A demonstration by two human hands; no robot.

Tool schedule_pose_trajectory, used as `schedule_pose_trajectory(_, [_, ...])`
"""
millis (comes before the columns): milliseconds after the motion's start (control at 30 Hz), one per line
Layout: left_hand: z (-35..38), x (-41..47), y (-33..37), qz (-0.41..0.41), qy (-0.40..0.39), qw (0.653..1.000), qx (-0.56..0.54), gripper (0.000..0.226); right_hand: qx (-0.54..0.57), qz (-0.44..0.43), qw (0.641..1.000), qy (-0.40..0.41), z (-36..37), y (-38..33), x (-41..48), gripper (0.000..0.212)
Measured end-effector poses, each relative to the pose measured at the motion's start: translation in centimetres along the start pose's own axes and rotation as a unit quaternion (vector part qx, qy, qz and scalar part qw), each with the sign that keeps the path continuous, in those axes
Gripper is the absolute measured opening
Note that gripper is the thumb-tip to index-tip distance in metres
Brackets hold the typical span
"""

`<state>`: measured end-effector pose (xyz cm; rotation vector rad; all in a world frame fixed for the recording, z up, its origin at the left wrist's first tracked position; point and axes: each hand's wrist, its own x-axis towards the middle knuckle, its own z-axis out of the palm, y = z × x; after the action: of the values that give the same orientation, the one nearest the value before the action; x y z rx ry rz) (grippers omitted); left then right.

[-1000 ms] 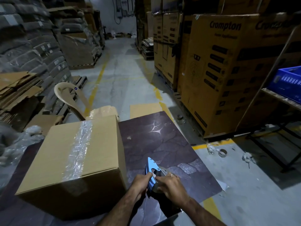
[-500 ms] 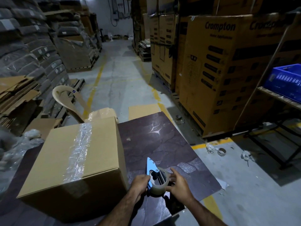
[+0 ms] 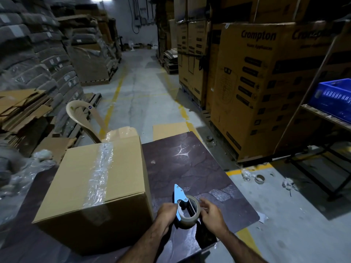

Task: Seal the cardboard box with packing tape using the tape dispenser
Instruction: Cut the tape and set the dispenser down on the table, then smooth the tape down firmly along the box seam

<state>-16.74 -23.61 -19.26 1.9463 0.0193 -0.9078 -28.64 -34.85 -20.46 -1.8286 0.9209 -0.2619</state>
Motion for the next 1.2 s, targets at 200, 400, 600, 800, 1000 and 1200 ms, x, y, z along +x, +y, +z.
schedule_pose_trajectory(200, [-0.6, -2.0, 1.2, 0.065, 0.003, 0.997, 0.041, 0.023, 0.017, 0.004, 0.999, 0.032, -0.4, -0.8, 0.2, 0.038])
schedule_pose_trajectory(400, [-2.2, -6.5, 4.0, 0.211, 0.004, 0.971, 0.110, 0.027, 0.077, -0.057, 0.994, 0.051, -1.3, -5.5, -0.3, 0.039])
schedule_pose_trajectory(600, [-6.1, -12.3, 6.5, 0.299, -0.005, 0.952, 0.068, 0.025, 0.146, -0.150, 0.976, 0.058, -2.0, -11.4, -1.5, 0.036])
schedule_pose_trajectory(800, [-13.2, -17.0, 8.3, 0.365, 0.064, 0.928, 0.043, 0.043, 0.157, -0.239, 0.958, 0.035, -0.4, -17.0, -3.8, 0.029])
schedule_pose_trajectory(1000, [-21.4, -15.6, 7.5, 0.356, 0.225, 0.873, 0.245, 0.043, 0.022, -0.353, 0.935, -0.004, 3.3, -20.5, -5.6, 0.029])
schedule_pose_trajectory(1200, [-27.4, -10.6, 4.9, 0.225, 0.225, 0.861, 0.398, 0.049, -0.241, -0.492, 0.828, -0.116, 8.6, -24.1, -6.5, 0.036])
